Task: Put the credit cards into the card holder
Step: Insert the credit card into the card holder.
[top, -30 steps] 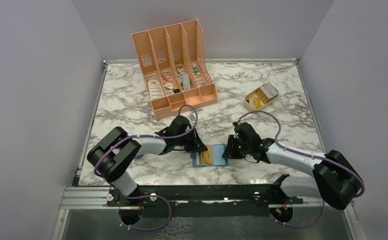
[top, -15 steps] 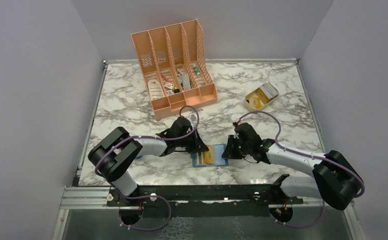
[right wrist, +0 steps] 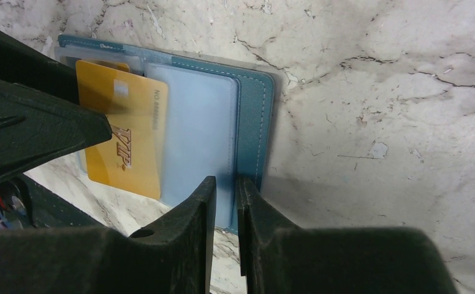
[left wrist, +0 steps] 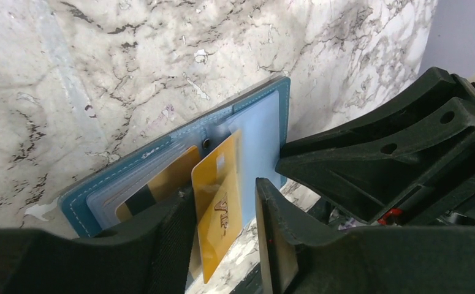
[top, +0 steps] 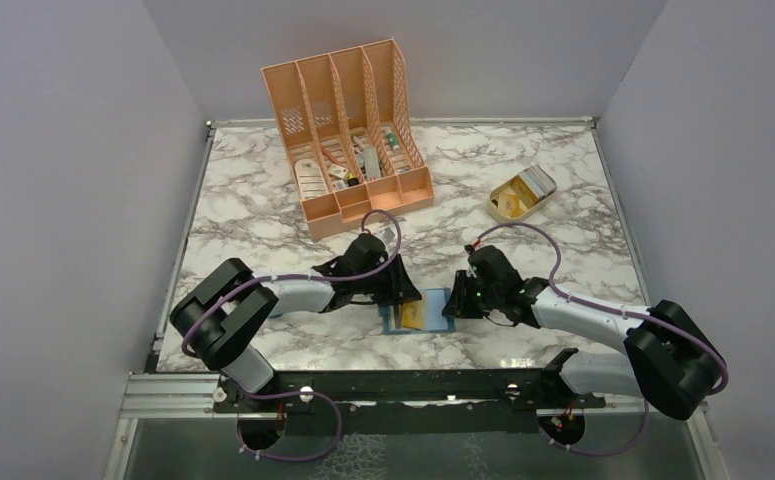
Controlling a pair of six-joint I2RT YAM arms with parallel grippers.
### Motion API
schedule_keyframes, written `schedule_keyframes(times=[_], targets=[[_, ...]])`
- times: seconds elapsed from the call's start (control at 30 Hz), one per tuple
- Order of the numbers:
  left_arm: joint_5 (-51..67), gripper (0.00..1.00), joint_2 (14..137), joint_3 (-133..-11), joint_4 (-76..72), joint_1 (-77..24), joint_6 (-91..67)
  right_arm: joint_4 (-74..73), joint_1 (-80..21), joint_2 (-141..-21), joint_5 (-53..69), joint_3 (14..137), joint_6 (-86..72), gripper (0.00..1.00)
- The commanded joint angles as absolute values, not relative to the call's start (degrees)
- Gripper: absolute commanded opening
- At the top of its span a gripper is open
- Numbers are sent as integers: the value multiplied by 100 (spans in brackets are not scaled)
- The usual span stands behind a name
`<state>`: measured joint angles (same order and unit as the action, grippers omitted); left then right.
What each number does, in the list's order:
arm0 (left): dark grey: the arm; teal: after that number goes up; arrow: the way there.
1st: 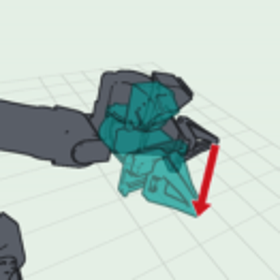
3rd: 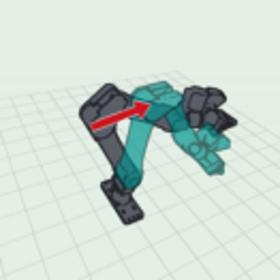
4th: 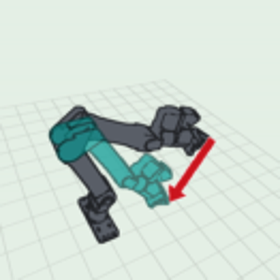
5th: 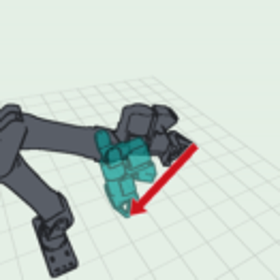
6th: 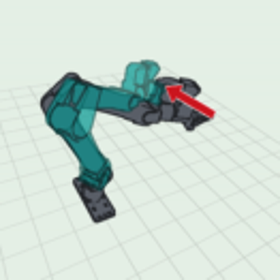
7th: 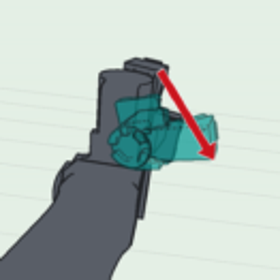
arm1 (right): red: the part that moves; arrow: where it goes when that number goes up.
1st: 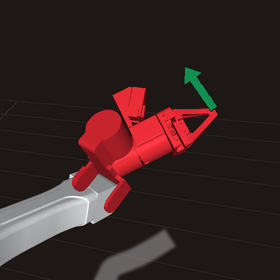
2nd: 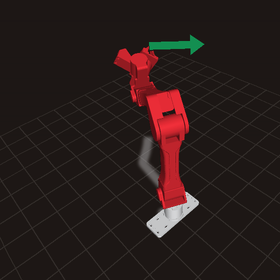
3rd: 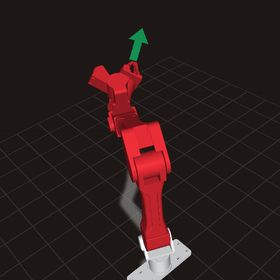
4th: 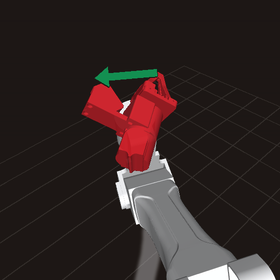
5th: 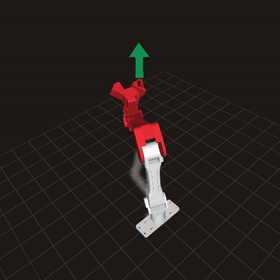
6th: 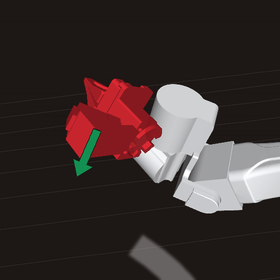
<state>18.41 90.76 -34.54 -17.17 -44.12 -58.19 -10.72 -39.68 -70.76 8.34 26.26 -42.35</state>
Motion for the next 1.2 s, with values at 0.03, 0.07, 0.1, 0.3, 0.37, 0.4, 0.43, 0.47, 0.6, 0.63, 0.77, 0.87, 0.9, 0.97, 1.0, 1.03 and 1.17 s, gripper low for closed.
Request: schedule_keyframes(times=[0.03,0.07,0.1,0.3,0.37,0.4,0.43,0.47,0.6,0.63,0.77,0.87,0.9,0.97,1.0,1.03,1.17], targets=[[1233,43,8887,-3665,-707,-4471,-5385,-1055,-3990,-7066,932,2642,-4263,19],[1219,43,8886,-3676,-678,-4488,-5399,-1054,-3990,-7066,936,2652,-4262,19],[1188,43,8886,-3686,-642,-4514,-5405,-1052,-3988,-7066,940,2653,-4263,19],[1004,44,8904,-3748,-420,-4672,-5418,-1037,-3986,-7075,940,2663,-4254,19],[958,44,8903,-3757,-368,-4728,-5459,-1044,-3990,-7075,950,2669,-4254,19],[912,44,8903,-3768,-323,-4759,-5484,-1046,-3990,-7071,949,2672,-4254,19],[873,44,8902,-3784,-275,-4789,-5503,-1045,-3990,-7063,949,2670,-4252,19],[832,44,8905,-3795,-244,-4823,-5528,-1046,-3986,-7058,949,2667,-4251,19],[705,44,8899,-3806,-234,-4955,-5712,-1008,-3990,-7060,965,2645,-4265,19],[677,43,8910,-3810,-243,-4994,-5763,-986,-3990,-7072,981,2635,-4270,19],[591,42,8971,-3853,-253,-5112,-5919,-948,-3990,-7076,1010,2619,-4312,19],[531,42,8983,-3870,-247,-5168,-6005,-927,-3989,-7066,1028,2606,-4333,19],[501,43,8978,-3880,-252,-5175,-6007,-938,-3986,-7066,1033,2622,-4332,19],[377,42,8957,-3937,-152,-5177,-5951,-1029,-3990,-7031,1010,2709,-4312,19],[303,36,8956,-3978,-103,-5172,-5873,-1100,-3990,-6993,979,2753,-4307,19],[259,27,8955,-4007,-70,-5173,-5821,-1153,-3990,-6935,954,2786,-4299,19],[246,16,8991,-4080,5,-5172,-5794,-1212,-3985,-6750,927,2750,-4296,19]])
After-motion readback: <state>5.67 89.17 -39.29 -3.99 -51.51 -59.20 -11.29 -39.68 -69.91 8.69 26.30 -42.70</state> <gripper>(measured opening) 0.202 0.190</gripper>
